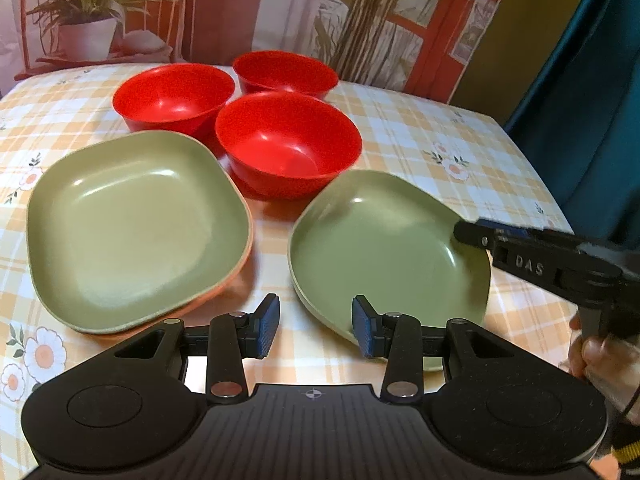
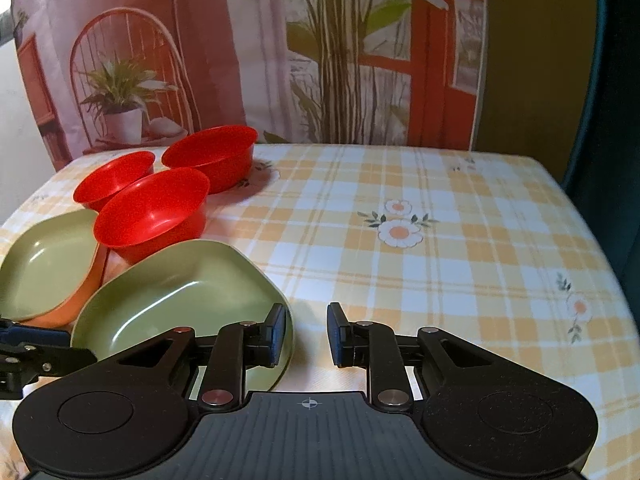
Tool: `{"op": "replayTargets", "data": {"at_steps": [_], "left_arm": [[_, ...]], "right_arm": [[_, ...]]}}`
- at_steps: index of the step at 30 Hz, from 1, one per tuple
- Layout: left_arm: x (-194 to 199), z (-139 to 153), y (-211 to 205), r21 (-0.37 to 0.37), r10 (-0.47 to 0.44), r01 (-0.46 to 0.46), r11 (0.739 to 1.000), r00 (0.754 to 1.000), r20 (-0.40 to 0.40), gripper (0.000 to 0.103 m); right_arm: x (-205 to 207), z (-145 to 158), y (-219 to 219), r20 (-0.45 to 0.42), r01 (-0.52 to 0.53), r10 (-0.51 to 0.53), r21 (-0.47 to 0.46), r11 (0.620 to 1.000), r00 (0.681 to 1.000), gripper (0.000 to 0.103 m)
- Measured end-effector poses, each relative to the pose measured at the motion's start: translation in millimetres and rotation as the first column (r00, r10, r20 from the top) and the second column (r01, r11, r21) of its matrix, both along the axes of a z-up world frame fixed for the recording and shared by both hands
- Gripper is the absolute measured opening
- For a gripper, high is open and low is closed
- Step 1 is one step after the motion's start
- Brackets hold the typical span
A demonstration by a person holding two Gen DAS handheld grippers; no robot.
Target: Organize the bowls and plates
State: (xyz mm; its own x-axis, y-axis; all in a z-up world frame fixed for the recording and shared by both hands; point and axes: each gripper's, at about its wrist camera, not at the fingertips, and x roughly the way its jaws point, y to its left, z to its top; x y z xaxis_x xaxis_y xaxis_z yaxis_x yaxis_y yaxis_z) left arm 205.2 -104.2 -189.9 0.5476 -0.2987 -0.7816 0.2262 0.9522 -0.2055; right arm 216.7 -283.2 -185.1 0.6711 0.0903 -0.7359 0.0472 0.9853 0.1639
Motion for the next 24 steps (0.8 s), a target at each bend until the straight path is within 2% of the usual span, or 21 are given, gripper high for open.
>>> {"op": "replayTargets", "data": {"at_steps": [10,13,24], "left_arm": [[7,-5,-6,0.028,-0.004,0.003,1.0,1.0,0.024,0.02],[6,-6,-9,0.046,-0.013,0.011,0.999,0.999,0.038,0.02],[-6,5,-5,0.036,-0.044,0.042,0.998,0.996,0.071,0.02]], "right_arm": [[-13,-9,-1,0.013,0.051,-0.053,0.102,0.993,0.999,0.021],[-14,-10,-1,0.019,0.053,-0.055,0.115,0.992,0.998,0.013],[-33,8,5,0.044,0.062,-0.066,0.092,0.994,0.997,0.013]]}}
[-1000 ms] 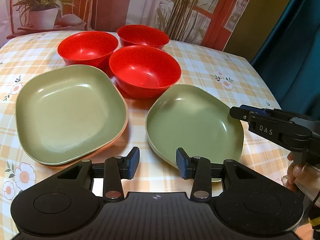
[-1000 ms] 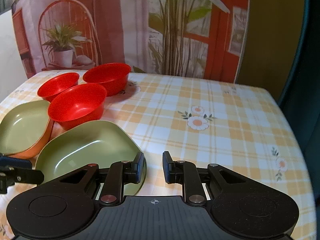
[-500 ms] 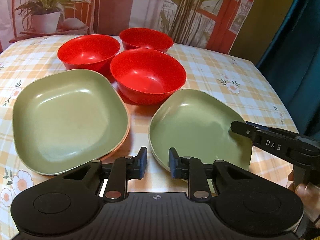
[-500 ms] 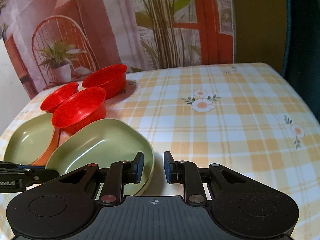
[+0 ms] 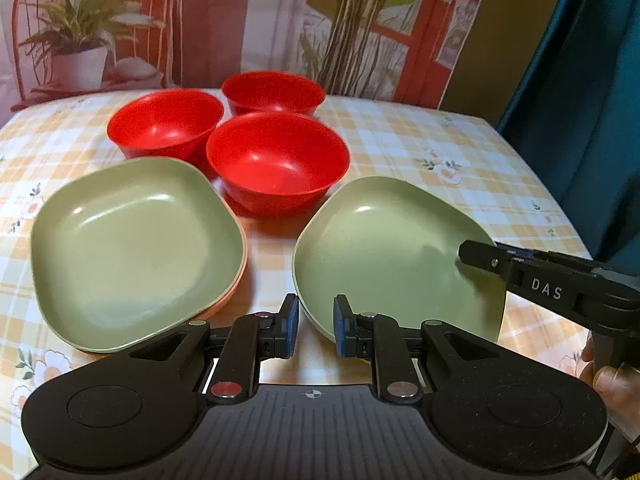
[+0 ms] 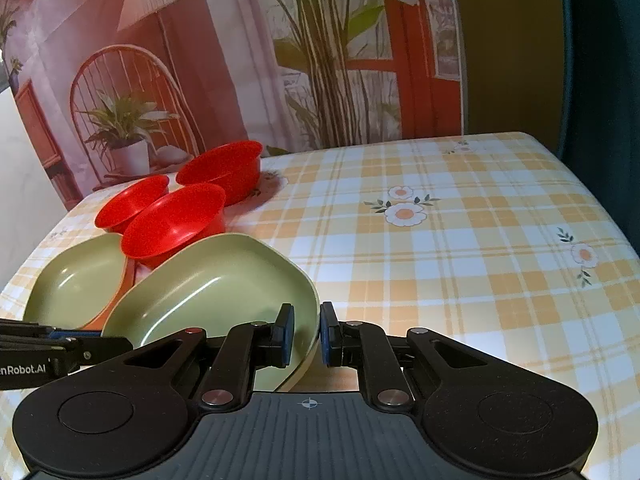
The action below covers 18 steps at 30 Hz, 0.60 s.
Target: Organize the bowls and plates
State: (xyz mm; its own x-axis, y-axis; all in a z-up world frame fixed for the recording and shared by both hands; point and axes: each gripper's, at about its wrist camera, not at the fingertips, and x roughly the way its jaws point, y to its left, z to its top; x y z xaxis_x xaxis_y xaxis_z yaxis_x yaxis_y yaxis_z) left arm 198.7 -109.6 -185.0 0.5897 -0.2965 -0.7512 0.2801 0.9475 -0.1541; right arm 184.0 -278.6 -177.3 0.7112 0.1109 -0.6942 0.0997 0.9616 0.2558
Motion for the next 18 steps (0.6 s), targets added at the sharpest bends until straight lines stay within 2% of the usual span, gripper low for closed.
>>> {"op": "replayTargets", "data": {"at_steps": [8,18], "left_arm": [[-13,13,17,-0.03,-0.01,0.011,0.999,0.999,0.045,0.02],[-22,27,57,-0.083,0.048,-0.042,0.996,0.997,0.068,0.02]], "right_arm": [[-9,13,11,-0.014,-0.013,0.013,0.017,1.0,1.0,0.013],[-6,34,52,-0.019,-0.083,0.083,0.003,0.997,0.996,0.013]]}}
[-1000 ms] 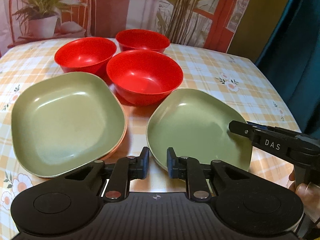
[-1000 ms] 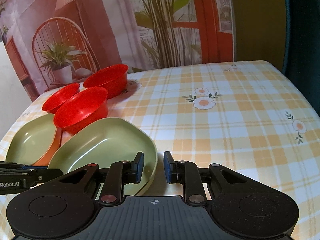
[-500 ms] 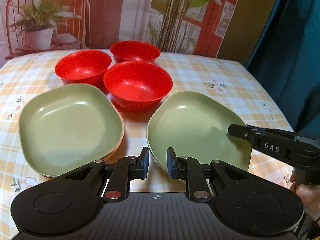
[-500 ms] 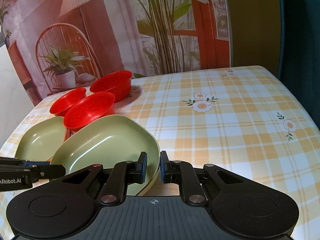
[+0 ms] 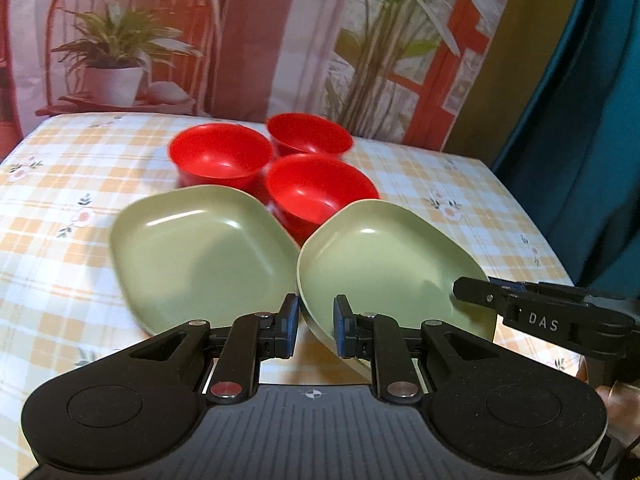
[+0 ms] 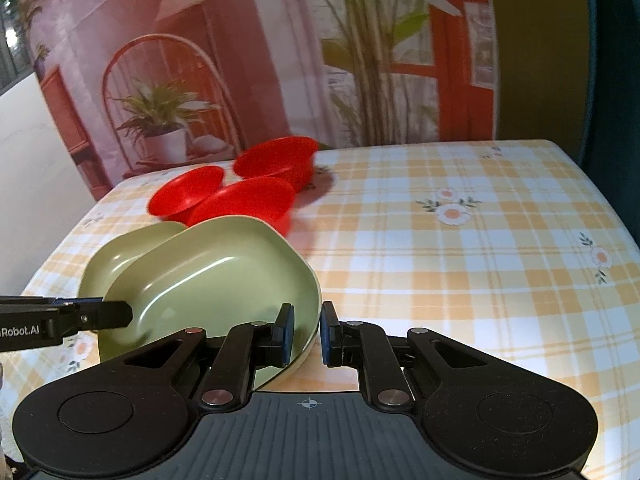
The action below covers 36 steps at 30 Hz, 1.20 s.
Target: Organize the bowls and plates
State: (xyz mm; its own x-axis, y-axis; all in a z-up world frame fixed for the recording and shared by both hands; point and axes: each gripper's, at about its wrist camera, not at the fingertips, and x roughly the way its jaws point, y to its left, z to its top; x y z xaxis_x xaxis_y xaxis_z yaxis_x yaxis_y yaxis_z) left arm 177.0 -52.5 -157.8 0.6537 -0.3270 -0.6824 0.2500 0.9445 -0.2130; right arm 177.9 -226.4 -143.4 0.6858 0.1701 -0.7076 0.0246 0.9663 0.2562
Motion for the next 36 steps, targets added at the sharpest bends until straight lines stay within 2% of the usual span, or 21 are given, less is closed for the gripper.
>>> {"op": "replayTargets", "data": {"at_steps": [12,21,29,36], "left_arm": [[13,12,65,-0.028,0.086,-0.085,0.996,0.996,0.015,0.02],[41,10,104,-0.028,0.118,-0.118,0.993,0.993,0.016,0.02],[63,3,112,0.016,0.116,-0.116,0.993,0.993,0.037,0.02],[69,-5,107,0.053,0.076,-0.078,0.996,0.996,0.04,0.02]], "right_arm": [[34,13,70,-0.028,-0.12,0.119,-0.031,0.992,0.993,0.013],[71,8,112,-0.064,-0.133,0.131,-0.028,0.991,0.989,0.013],[86,1,131,-0.085,-0.118,0.113,-0.053,0.992,0.99,0.013],[86,-9,133,-0.111,-0.1,0.092,-0.075,0.992,0.99,0.013]]}}
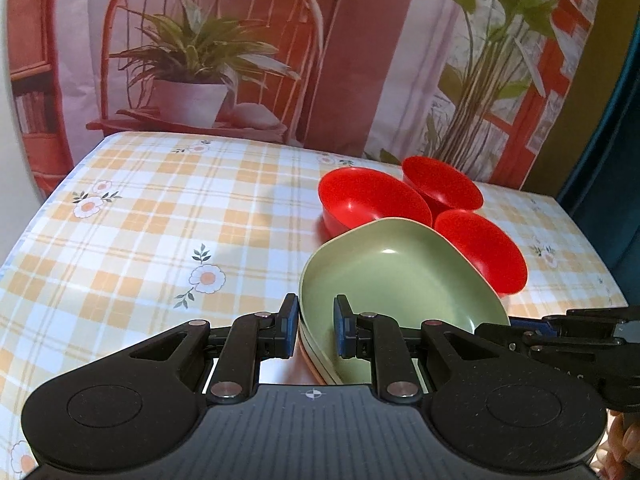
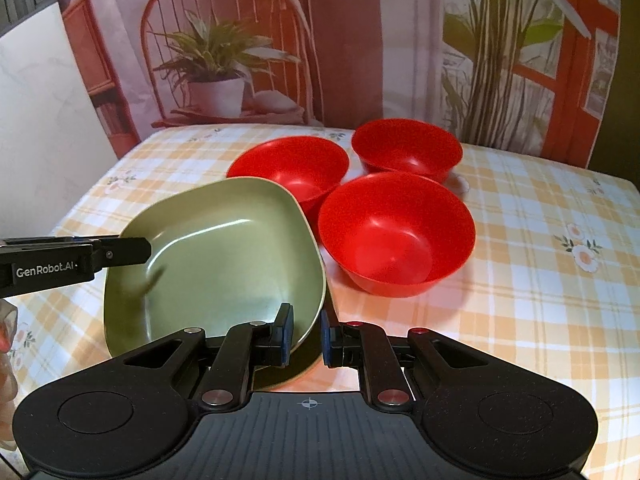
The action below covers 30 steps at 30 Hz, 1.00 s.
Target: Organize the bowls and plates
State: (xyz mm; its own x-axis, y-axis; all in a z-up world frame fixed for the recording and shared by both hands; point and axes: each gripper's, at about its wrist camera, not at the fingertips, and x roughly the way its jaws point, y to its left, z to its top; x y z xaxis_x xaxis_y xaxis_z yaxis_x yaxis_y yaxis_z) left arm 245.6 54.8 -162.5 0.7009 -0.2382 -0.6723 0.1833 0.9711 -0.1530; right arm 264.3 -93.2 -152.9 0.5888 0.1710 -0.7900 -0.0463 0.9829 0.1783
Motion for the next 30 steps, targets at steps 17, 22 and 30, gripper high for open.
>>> {"op": "replayTargets", "data": {"at_steps": [17,22,30], "left_arm": [[-1,-7,-4,0.022,0.007,-0.007,1.0,1.0,0.014,0.02],[-2,-8,-4,0.035,0.024,-0.024,0.999,1.0,0.014,0.02],[-1,-8,0,0.031,0.043,-0.043,0.999,0.999,0.01,0.02]], "right_arm": [[-4,-3,6,0.015,-0.032,0.033,-0.057,0.998,0.999,0.02],[-5,-3,2,0.016,-0.027,0.028,-0.048,0.998,0.999,0.021],[-5,4,-4,0.052,-0.005,0.008,-0.059,0.998,0.999,0.021]]}}
